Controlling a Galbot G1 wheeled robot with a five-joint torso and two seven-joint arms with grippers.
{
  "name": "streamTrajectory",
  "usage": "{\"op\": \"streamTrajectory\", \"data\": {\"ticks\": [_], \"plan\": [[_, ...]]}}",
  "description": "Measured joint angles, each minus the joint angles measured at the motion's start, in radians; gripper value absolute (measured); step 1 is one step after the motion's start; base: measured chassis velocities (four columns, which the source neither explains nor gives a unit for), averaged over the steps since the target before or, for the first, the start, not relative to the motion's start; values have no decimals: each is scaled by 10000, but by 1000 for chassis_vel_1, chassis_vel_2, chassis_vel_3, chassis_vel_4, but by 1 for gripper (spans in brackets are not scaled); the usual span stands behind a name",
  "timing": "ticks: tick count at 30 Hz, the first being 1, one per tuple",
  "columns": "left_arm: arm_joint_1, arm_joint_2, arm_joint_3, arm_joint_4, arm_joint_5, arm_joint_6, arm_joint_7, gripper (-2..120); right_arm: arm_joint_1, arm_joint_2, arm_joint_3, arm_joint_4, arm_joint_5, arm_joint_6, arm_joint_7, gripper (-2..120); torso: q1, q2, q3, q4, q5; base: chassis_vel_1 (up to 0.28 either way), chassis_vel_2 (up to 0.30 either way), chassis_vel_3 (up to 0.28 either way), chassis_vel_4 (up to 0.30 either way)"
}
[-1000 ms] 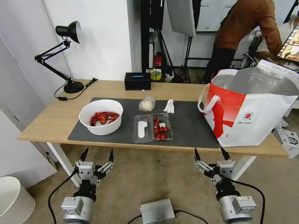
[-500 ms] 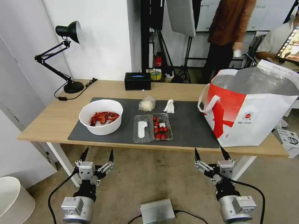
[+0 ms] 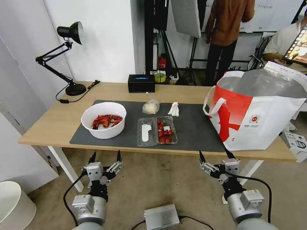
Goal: Pick up the trash from the table and place it into the takeout bag.
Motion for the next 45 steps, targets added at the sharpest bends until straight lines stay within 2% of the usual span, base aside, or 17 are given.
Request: {"op": "streamTrajectory", "data": {"ticks": [2, 3, 6, 7, 9, 12, 18, 22, 24, 25, 27, 28, 29, 34, 35, 39, 45], "plan": [[89, 203, 99, -80, -281, 4, -256, 100, 101, -500, -96, 59, 327, -291, 328, 100, 1, 0, 0, -3, 0, 0, 0, 0, 0], [227, 316, 103, -186, -449, -10, -357, 100, 219, -1054, -212, 115, 694, -616, 688, 100, 0, 0, 0, 2, 3, 0, 0, 0, 0], [267, 361, 68, -233, -542, -21, -371, 100, 322, -1523, -303, 168, 1001, -881, 990, 100, -1, 0, 0, 2, 1, 0, 0, 0, 0], [292, 386, 44, -269, -630, -23, -384, 100, 430, -2047, -406, 217, 1346, -1184, 1334, 100, 0, 0, 0, 1, 2, 0, 0, 0, 0], [296, 391, 42, -272, -641, -23, -384, 100, 455, -2170, -430, 230, 1427, -1254, 1414, 100, 1, 0, 0, 1, 2, 0, 0, 0, 0], [324, 443, 44, -335, -927, -19, -388, 100, 833, -3237, -755, 242, 1863, -1588, 2054, 100, 0, 0, 0, 4, -2, 0, 0, 0, 0], [150, 638, -68, -551, -1813, 217, -588, 100, 1042, -3443, -865, 194, 1850, -1562, 2135, 100, 1, 0, 0, 0, 0, 0, 0, 0, 0], [-50, 872, -290, -799, -2876, 635, -954, 100, 1086, -3465, -893, 179, 1841, -1559, 2147, 100, 0, 0, 0, 1, 0, 0, 0, 0, 0], [-197, 986, -387, -904, -3574, 814, -1146, 100, 1092, -3467, -911, 145, 1830, -1558, 2158, 100, 1, 0, 0, 1, 0, 0, 0, 0, 0], [-333, 1067, -443, -1027, -4385, 989, -1361, 100, 1123, -3485, -932, 118, 1823, -1559, 2162, 100, 1, 0, 0, 0, 0, 0, 0, 0, 0], [-373, 1086, -453, -1064, -4623, 1034, -1422, 100, 1134, -3493, -938, 110, 1822, -1559, 2162, 100, 0, 0, 0, 0, 0, 0, 0, 0, 0], [-610, 1175, -568, -1410, -6513, 1429, -1952, 100, 1245, -3557, -995, 51, 1828, -1558, 2163, 100, 0, 0, -1, 0, 0, 0, 0, 0, 0], [-610, 1175, -568, -1410, -6513, 1429, -1952, 100, 1245, -3557, -995, 51, 1828, -1558, 2163, 100, 0, 0, -1, 0, 0, 0, 0, 0, 0], [-1246, 1259, -827, -2044, -10804, 1836, -2608, 100, 1427, -3641, -1107, -30, 1859, -1544, 2163, 100, 0, 0, 0, 1, 0, 0, 0, 0, 0], [-1246, 1259, -827, -2044, -10804, 1836, -2608, 100, 1427, -3641, -1107, -30, 1859, -1544, 2163, 100, 0, 0, 0, 1, 0, 0, 0, 0, 0], [-2101, 1291, -961, -2108, -13175, 2124, -3068, 100, 1435, -3652, -1134, -35, 1850, -1537, 2184, 100, 0, 0, -1, 1, 0, 0, 0, 0, 0], [-3019, 1176, -661, -1795, -14000, 2041, -3502, 100, 1394, -3642, -1106, -35, 1822, -1537, 2222, 100, 0, 0, 0, 0, -1, 0, 0, 0, 0]]}}
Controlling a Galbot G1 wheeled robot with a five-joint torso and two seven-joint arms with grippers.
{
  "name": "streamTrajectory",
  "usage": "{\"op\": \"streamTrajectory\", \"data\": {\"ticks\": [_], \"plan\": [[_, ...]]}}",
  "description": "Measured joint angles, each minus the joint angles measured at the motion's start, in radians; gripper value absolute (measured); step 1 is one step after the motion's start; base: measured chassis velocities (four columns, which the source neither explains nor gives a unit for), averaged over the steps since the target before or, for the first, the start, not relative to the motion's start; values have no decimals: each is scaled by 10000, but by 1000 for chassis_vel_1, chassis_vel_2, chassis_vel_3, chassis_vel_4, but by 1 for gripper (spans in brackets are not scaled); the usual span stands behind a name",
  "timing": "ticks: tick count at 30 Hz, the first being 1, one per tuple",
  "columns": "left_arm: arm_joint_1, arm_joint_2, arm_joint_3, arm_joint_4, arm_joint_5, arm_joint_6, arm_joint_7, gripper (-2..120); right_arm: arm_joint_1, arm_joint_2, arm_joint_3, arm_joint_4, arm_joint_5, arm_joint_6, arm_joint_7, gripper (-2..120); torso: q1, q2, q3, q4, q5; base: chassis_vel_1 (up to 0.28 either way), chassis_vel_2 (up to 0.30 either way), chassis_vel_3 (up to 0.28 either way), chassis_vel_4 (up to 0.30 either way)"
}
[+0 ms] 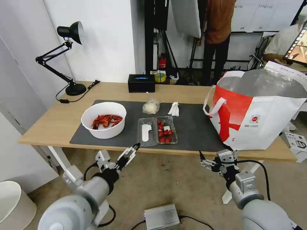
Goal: Pick up the trash from the table and place it into the takeout bag.
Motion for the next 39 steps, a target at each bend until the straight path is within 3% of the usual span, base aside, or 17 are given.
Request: {"op": "streamTrajectory", "data": {"ticks": [4, 9, 17, 39], "plan": [[-1406, -298, 792, 949, -437, -178, -480, 100, -31, 96, 86, -3, -37, -65, 63, 100, 0, 0, 0, 0, 1, 0, 0, 0, 0], [-2038, -408, 1196, 1417, -448, -221, -673, 100, -86, 171, 131, -6, -74, -102, 92, 100, 1, 0, 0, 0, 1, 0, 0, 0, 0], [-3021, -958, 2208, 2494, -241, -439, -1542, 100, -142, 271, 246, -77, -276, -125, 140, 100, 0, 1, 0, 0, 2, 0, 0, 0, 0], [-4003, -1330, 2834, 3909, 42, -664, -1555, 100, -116, 432, 227, -227, -363, -112, 200, 100, 0, 0, 0, 1, 1, 0, 0, 0, 0]]}}
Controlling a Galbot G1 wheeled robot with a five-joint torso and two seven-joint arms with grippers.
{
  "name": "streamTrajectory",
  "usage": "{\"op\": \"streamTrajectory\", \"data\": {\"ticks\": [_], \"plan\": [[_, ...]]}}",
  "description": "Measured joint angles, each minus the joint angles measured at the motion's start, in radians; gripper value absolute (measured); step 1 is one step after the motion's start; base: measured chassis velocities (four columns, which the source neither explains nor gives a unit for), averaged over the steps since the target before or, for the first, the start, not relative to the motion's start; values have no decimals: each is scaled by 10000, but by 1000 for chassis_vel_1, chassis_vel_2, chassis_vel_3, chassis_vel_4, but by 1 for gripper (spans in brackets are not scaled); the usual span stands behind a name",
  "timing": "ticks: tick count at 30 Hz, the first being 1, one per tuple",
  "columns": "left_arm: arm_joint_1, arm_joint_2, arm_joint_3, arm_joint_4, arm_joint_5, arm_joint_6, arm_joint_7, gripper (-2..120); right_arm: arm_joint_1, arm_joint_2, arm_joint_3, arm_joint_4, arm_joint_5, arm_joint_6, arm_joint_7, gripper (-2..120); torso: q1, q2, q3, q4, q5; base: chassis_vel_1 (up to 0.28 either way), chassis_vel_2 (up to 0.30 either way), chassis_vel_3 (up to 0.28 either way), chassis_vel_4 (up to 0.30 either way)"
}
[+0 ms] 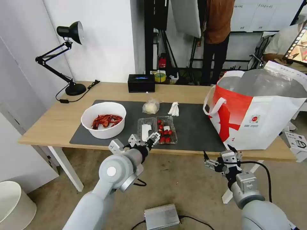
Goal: Pick up the trash from the table and place it into the takeout bag.
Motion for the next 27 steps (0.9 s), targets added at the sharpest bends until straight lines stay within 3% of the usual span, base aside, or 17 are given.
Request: {"op": "streamTrajectory", "data": {"ticks": [27], "plan": [[-366, -441, 193, 582, 381, -265, -114, 100, -399, 161, 132, 141, -245, 30, 23, 100, 0, 0, 0, 0, 0, 0, 0, 0, 0]]}}
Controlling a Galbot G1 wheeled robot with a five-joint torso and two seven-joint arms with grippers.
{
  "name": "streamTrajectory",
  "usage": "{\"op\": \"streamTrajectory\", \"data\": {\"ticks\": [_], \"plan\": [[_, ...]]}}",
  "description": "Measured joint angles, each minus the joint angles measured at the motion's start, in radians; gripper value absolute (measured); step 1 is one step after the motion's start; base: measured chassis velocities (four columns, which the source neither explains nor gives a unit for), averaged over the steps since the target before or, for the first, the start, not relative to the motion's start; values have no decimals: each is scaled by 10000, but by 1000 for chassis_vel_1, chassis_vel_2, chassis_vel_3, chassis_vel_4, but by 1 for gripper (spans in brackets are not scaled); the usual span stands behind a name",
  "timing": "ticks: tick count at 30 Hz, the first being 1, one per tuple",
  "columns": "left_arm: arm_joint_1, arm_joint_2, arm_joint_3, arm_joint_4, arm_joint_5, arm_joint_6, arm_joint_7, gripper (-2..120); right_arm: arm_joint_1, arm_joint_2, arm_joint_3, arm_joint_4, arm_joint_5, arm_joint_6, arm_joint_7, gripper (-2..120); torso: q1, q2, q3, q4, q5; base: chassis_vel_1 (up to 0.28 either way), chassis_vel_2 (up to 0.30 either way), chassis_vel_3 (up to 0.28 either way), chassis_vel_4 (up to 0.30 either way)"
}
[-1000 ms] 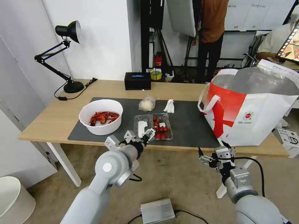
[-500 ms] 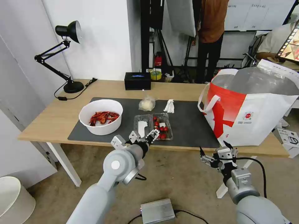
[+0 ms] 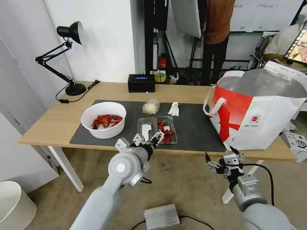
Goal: Pick up the trash from the table and place it into the takeout bag.
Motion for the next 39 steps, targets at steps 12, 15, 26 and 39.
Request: {"op": "streamTrajectory", "data": {"ticks": [12, 15, 26, 39], "plan": [[-115, -39, 0, 175, 73, -160, 31, 100, -42, 66, 1, -10, -25, 9, 6, 100, -1, 0, -1, -1, -1, 0, 0, 0, 0], [-141, 13, -59, 182, 75, -217, 11, 100, -51, 126, -49, -47, -57, 12, 6, 100, 0, 0, 0, 0, 0, 0, 0, 0, 0], [-55, 37, -194, 141, 150, -344, 18, 100, -77, 169, -97, -92, -108, 18, 1, 100, -1, 0, -1, 0, -1, 0, 0, 0, 0], [103, -82, -331, -5, 674, -832, 301, 100, -92, 357, -300, -210, -321, 31, -56, 100, 0, 0, 0, 0, -1, 0, 0, 0, 0]]}}
